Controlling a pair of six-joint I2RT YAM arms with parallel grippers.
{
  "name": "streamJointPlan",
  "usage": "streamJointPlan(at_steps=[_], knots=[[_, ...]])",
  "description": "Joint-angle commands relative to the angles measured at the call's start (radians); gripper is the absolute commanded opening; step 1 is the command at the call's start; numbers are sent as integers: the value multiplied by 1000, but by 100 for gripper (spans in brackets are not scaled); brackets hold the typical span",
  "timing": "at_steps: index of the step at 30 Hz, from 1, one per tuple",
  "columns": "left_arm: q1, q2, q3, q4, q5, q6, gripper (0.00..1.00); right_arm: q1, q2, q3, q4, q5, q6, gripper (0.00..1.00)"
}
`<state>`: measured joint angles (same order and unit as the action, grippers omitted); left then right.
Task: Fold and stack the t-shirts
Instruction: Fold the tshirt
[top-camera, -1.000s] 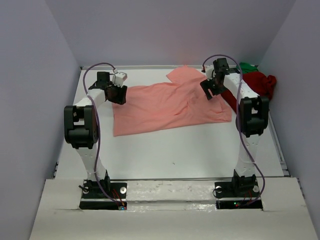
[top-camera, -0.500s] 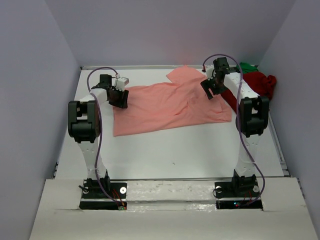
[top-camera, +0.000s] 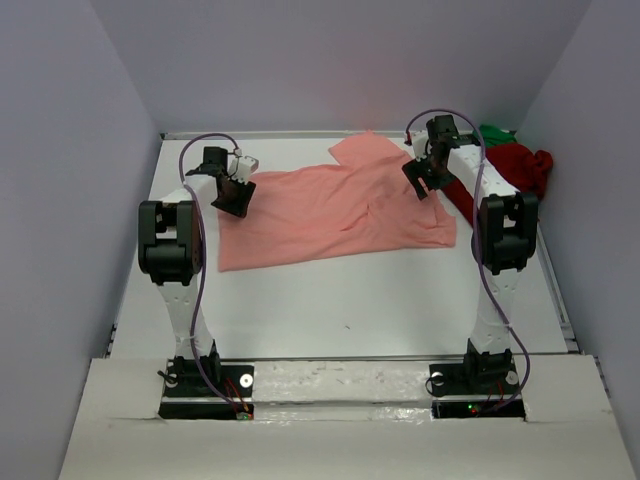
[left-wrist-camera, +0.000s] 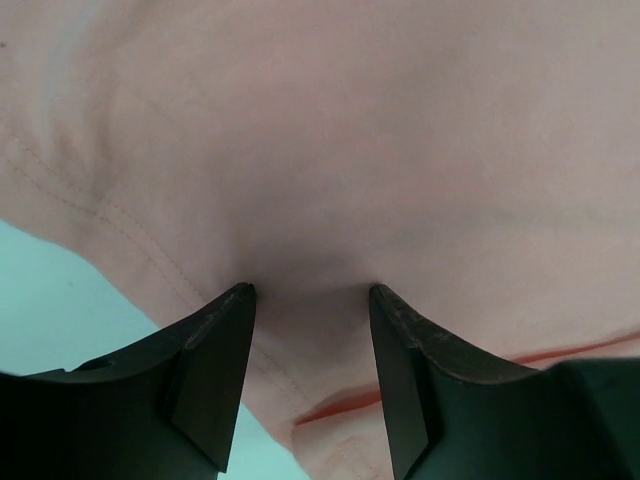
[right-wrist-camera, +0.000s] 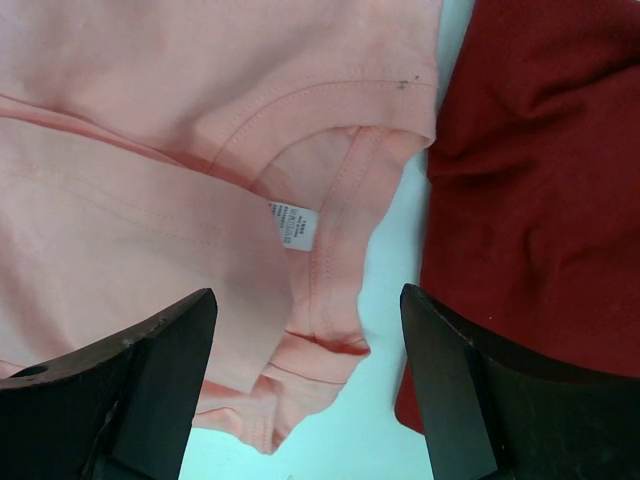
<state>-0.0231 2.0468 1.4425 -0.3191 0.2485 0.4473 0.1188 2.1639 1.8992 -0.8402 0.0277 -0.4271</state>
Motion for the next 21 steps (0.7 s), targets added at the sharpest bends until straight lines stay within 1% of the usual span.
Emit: streamJointPlan(at_steps=[1, 5, 12, 17, 18, 20, 21], knots=[[12, 1, 10, -78, -193, 54, 62, -5, -47, 12, -17, 18, -13, 79], [11, -4, 16, -69, -282, 71, 62, -5, -41, 18, -23, 11, -7, 80], [-1, -14, 38, -60, -341, 79, 62, -5, -26, 41, -37, -6, -6, 80], [-6, -66, 84, -98, -243, 59, 62, -5, -21, 57, -43, -20, -10, 80], [-6, -110, 85, -91, -197, 44, 61, -5, -22, 63, -43, -20, -15, 80], [-6, -175, 65, -51, -175, 34, 61, -5, -21, 75, -42, -20, -19, 80], [-6, -241, 43, -4, -157, 24, 62, -5, -21, 90, -31, -34, -22, 80]])
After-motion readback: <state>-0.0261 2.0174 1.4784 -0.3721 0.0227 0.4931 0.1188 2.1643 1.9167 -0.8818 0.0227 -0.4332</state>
